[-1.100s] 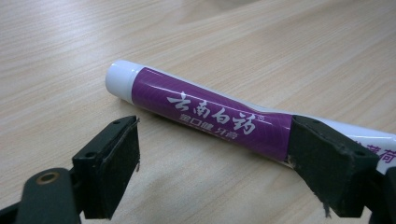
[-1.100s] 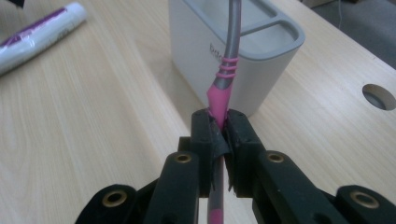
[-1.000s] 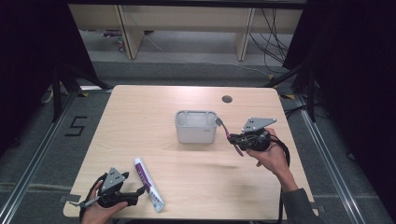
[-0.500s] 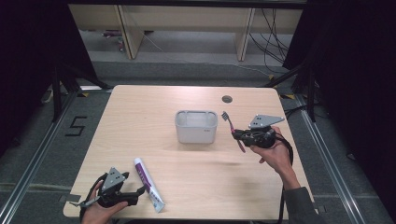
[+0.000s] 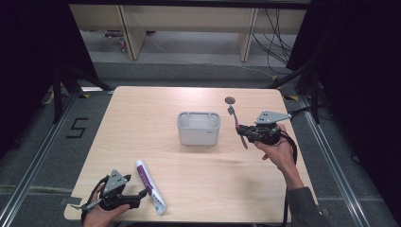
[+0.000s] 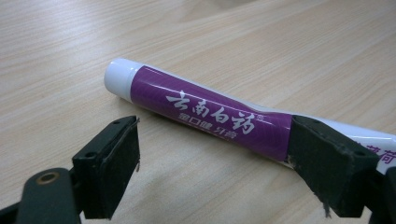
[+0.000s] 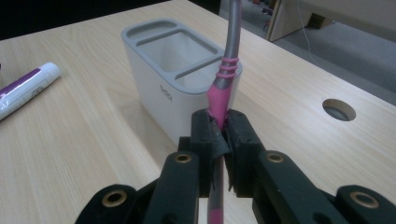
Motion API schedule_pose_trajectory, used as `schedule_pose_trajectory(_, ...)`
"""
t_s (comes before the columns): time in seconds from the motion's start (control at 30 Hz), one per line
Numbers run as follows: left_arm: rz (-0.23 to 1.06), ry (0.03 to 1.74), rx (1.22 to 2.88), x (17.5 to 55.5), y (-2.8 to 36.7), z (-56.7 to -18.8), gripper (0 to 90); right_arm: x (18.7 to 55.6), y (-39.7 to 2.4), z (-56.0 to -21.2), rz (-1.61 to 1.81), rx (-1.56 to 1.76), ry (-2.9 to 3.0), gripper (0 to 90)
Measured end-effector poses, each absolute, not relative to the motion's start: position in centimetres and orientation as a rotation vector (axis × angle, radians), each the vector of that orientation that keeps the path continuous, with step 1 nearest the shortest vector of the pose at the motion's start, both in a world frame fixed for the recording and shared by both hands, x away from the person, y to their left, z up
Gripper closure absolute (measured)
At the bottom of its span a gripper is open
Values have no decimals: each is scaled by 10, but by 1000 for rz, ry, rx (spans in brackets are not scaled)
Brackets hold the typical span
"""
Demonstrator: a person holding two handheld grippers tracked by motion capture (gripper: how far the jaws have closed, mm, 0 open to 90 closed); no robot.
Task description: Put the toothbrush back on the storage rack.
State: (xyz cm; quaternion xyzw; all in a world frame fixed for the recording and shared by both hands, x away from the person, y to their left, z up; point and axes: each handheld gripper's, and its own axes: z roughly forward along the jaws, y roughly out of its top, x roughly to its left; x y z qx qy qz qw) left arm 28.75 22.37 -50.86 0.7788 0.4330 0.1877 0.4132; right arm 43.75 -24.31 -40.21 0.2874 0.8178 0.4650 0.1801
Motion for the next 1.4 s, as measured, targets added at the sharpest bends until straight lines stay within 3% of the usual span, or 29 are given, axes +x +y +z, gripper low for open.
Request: schedule_pose_trajectory(1.4,466,1096,1959,289,222,-509,165,468,-227,-374,1506,897,2106,832)
